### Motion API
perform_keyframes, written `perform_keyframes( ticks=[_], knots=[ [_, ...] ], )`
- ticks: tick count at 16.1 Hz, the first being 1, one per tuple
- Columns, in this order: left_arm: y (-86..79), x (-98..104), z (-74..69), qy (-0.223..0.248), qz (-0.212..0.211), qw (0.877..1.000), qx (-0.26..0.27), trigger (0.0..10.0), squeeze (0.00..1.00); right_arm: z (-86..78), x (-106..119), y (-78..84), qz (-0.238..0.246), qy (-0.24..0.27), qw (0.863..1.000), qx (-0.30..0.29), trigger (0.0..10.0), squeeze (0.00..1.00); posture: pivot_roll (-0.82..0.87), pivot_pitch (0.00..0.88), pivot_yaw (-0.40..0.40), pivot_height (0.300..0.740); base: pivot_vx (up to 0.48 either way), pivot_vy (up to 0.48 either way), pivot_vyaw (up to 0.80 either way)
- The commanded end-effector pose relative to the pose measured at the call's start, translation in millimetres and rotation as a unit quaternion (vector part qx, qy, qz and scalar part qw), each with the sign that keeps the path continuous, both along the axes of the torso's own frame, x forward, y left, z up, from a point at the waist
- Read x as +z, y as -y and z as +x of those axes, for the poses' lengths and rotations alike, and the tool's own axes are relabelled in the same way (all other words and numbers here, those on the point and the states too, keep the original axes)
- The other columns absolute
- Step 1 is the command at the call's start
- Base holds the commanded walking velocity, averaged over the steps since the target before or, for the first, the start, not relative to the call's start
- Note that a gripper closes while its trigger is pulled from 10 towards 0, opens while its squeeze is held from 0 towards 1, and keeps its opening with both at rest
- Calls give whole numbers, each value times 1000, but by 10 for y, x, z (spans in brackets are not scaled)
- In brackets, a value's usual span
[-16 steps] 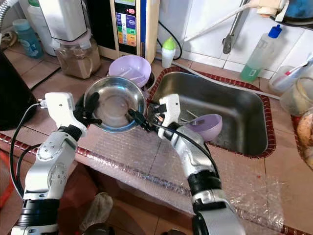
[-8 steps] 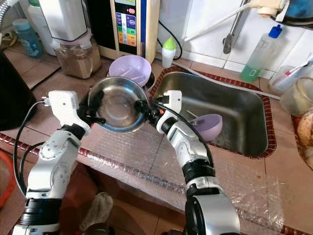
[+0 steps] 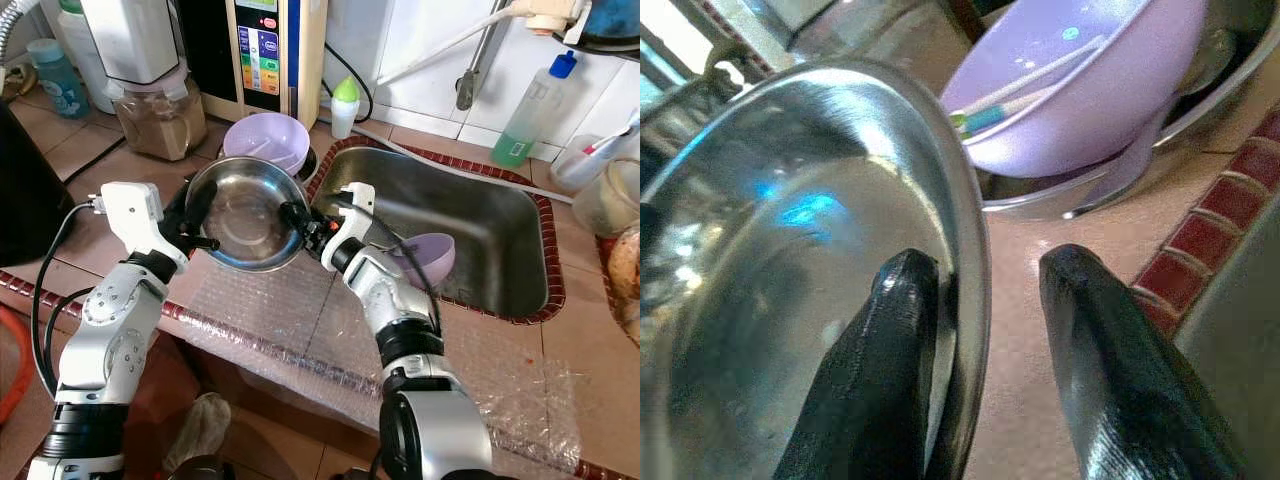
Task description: Kitchen organization
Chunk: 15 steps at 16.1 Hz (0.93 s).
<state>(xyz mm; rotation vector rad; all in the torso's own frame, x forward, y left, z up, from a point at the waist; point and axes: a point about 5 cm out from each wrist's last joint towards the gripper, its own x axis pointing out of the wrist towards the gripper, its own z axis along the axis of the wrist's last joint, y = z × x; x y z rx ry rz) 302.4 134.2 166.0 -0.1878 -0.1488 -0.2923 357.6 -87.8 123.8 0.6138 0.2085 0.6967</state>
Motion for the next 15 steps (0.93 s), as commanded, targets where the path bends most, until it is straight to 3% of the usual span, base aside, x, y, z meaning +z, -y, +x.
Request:
perform_keyframes(
  ticks=[1, 9, 12, 13, 14, 15],
  knots=[
    [41, 152, 15, 36, -8, 999, -13, 0, 0, 16, 65, 10, 6, 7, 1000, 10, 0, 0, 96, 0, -38, 740, 0, 0, 0],
    [80, 117, 9, 36, 6, 999, -15, 0, 0, 14, 135, 99, 37, 8, 999, 21, 0, 0, 90, 0, -61, 740, 0, 0, 0],
    [85, 78, -3, 31, 11, 999, -15, 0, 0, 13, 139, 166, 51, 3, 999, 3, 0, 0, 90, 0, -60, 740, 0, 0, 0],
    [92, 84, 0, 32, 19, 999, -22, 0, 0, 39, 148, 219, 41, 15, 999, -30, 0, 0, 91, 0, -54, 740, 0, 0, 0],
    [96, 96, 2, 35, 26, 999, -25, 0, 137, 57, 164, 244, 44, 18, 998, -47, 0, 0, 93, 0, -49, 740, 0, 0, 0],
    [116, 138, 3, 43, 39, 997, -41, 7059, 1000, 89, 226, 281, 61, 26, 995, -74, 0, 0, 95, 0, -38, 740, 0, 0, 0]
  ],
)
